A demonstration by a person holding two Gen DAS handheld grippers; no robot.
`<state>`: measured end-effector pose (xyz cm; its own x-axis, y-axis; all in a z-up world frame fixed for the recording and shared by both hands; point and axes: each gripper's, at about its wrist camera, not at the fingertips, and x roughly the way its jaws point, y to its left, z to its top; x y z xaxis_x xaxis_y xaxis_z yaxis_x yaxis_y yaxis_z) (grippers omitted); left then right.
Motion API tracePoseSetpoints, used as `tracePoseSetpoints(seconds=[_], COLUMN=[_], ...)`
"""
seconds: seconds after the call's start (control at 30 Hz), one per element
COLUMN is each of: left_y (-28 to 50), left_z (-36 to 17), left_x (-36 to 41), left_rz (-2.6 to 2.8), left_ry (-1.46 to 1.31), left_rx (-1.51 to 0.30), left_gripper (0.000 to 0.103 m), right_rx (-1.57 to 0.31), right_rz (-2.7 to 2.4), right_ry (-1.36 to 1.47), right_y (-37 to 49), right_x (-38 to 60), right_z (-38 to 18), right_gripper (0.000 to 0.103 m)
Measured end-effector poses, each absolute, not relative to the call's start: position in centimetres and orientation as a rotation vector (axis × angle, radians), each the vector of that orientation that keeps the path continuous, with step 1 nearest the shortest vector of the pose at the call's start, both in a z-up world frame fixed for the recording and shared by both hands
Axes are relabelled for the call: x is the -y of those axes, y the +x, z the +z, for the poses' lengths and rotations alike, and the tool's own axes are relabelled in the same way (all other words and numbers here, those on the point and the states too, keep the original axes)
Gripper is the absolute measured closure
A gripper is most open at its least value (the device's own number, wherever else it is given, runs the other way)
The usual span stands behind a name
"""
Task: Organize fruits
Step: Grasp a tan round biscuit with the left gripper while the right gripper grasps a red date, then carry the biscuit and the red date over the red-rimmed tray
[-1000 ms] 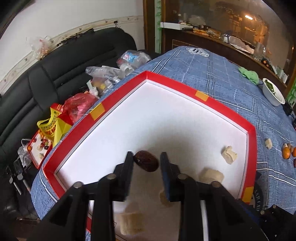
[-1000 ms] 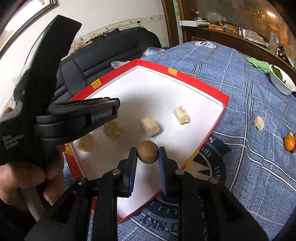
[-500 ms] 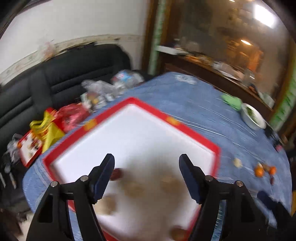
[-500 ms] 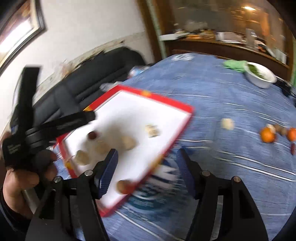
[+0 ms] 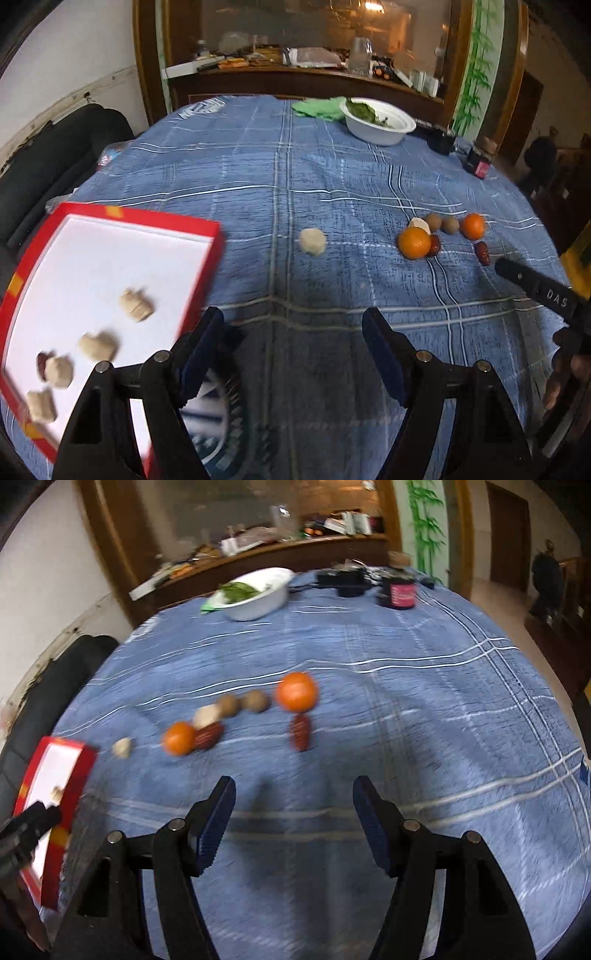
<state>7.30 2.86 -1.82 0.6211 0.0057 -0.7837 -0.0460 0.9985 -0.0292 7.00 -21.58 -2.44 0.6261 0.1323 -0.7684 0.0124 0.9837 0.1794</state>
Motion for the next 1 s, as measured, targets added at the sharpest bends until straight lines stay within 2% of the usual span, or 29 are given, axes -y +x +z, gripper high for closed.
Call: tracePoseSetpoints(seconds=[0.07,0.2,0.3,0.33,0.37,0.4,0.47,0.5,0.53,1.0], left_y=[8.2,10.7,12.2,12.7,12.8,13.3,14.0,14.0,14.0,7.6], left_z=[-2.2,-3.0,-3.7,-4.0,-4.2,-4.5,-5.1,-5.0,-5.0,-2.2], left_x=[-2.3,-1.5,-0.7,-0.6,-0.6,-0.5,-0.5,-0.4,-0.3,0.1], left_rz=[0.041,0.043,0.048,0.05,0.059,0.069,0.066,0.077,0.067,-0.048], left_ry=[-0.053,-0.063,-0.051,-0.048,-0.044,-0.037,-0.038,-0.031,-0.017,-0.068], left_rx=[-0.909,-0.919,-0.923,-0.926,-0.923,-0.922,-0.946,-0.923,-0.915,-0.889], left_gripper=[0.026,0.026,0.027,0.027,0.033,0.046,0.059,0.075,0.082,0.082], right_rx=[-0.902,-0.93,-0.923,-0.909,-0.908,-0.906,-0.905,-0.905,-0.904,-0.915], right_rz=[0.081,0.075,0.063,0.054,0.059,0.072,0.09,0.098,0.102,0.114], right_ry=[0.16,0.105,0.058,0.041,0.043,0.06,0.085,0.094,0.096,0.052], right_y=[8.2,11.1,11.6,11.4,11.4,11.3,11.4,11.4,11.4,10.4], right_x=[21.5,20.5,20.0,20.1,20.1,20.4,21.0,21.1,21.1,19.9], right_z=[-2.4,-3.3,-4.2,-4.3,-4.5,-4.4,-4.5,-4.5,-4.5,-3.7], right_gripper=[0.037,0.05,0.064,0.075,0.082,0.085,0.085,0.085,0.085,0.085])
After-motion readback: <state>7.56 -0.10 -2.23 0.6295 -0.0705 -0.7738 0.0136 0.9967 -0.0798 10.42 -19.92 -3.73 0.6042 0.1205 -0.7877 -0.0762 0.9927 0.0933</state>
